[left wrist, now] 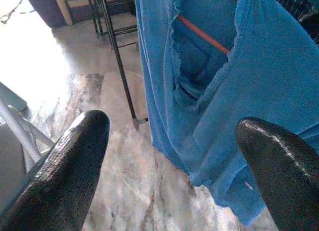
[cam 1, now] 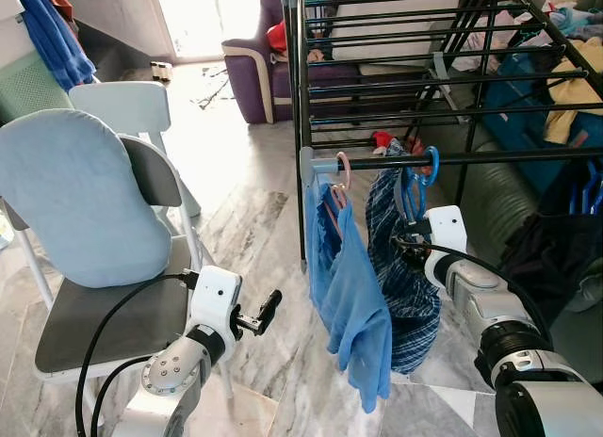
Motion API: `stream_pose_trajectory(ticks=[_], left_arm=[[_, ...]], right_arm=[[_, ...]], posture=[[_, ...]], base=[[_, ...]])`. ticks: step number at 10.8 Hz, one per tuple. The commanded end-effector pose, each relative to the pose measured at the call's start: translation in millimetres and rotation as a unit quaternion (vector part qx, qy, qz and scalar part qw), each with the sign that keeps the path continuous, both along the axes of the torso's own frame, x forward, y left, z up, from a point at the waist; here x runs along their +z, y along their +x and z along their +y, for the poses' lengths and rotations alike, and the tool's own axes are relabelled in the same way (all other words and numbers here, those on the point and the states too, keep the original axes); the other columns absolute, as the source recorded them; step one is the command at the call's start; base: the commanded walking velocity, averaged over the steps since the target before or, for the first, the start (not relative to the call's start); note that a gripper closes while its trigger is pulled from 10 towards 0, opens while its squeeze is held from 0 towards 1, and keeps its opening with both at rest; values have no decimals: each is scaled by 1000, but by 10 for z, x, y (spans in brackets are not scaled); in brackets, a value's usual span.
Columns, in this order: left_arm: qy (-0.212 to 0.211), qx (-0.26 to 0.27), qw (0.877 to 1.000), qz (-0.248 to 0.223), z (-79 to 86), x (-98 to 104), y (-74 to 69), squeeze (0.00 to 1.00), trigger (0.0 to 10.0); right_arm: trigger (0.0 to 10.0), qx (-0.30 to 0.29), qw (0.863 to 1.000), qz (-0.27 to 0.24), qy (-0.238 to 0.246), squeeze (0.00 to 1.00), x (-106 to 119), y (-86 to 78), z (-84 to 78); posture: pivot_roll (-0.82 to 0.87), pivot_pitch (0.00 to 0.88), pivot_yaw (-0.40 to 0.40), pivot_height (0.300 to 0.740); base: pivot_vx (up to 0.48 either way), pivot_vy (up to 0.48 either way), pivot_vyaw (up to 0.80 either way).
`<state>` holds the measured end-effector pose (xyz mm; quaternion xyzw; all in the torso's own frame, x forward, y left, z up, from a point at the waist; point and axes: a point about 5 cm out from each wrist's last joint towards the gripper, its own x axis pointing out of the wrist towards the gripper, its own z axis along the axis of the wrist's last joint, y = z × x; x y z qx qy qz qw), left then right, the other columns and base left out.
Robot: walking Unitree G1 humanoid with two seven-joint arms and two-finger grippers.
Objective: Hang hanger
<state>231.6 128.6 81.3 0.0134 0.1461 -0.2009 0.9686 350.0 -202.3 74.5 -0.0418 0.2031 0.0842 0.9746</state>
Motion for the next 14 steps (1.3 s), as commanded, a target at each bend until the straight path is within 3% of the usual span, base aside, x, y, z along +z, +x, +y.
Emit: stream_pose_trajectory(ticks=[1,11,14], left_arm=[[3,-1,1000,2,4,-6,3,0,10000],[2,-2,1000,1,-4,-11,24,0,10000],[0,8,1000,-8,5,11,41,0,10000]], right_arm=[[0,2,1000,-11,-1,0,50,39,41],[0,-22,999,-25,-8,0,70,50,-7],[0,-34,997,-70,-1,0,237,116,-46]], posture=[[-53,45,67,740],[-57,41,70,740],[-58,39,70,740]], base=[[0,0,0],[0,0,0],[0,0,0]])
